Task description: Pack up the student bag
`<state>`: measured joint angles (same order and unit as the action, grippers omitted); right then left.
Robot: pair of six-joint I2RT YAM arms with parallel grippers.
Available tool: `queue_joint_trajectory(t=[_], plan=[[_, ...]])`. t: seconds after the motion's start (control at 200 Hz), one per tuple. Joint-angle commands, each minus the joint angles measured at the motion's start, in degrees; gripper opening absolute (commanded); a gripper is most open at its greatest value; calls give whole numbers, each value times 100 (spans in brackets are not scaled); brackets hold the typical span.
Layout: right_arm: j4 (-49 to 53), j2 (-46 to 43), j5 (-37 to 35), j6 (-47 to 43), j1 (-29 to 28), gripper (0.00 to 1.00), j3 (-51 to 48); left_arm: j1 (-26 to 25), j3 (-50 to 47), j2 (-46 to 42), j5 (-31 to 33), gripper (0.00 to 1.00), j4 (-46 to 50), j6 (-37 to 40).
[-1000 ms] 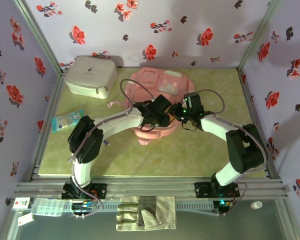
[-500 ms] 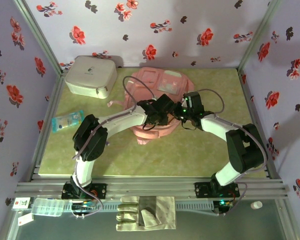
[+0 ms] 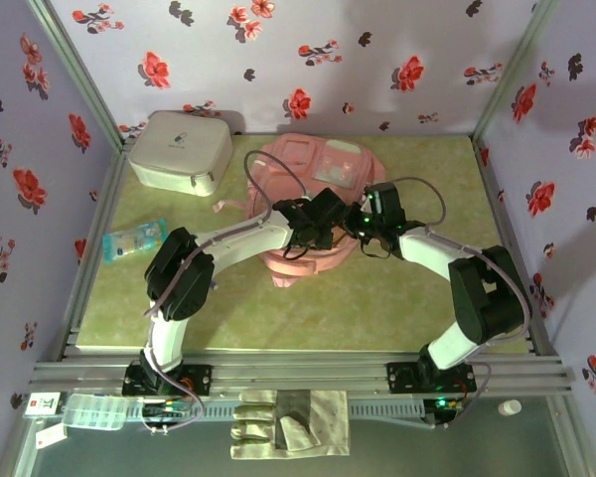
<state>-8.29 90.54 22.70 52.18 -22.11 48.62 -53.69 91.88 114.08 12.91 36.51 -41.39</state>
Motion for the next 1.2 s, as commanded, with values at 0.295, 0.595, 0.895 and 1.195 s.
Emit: queue_joint_trajectory(t=[0.295, 0.595, 0.895, 1.195], plan=[[29, -108, -400, 59, 14, 9, 97, -45, -215, -113, 263, 0, 117, 267], [466, -497, -1244, 20, 166, 6, -140, 436, -1291, -848, 639, 0, -91, 575], [472, -621, -1170, 33, 230, 12, -158, 834, -1866, -1493, 209, 0, -782, 1494], [1264, -1349, -1081, 403, 224, 52, -248, 607, -1835, -1750, -923, 0, -1413, 1771]])
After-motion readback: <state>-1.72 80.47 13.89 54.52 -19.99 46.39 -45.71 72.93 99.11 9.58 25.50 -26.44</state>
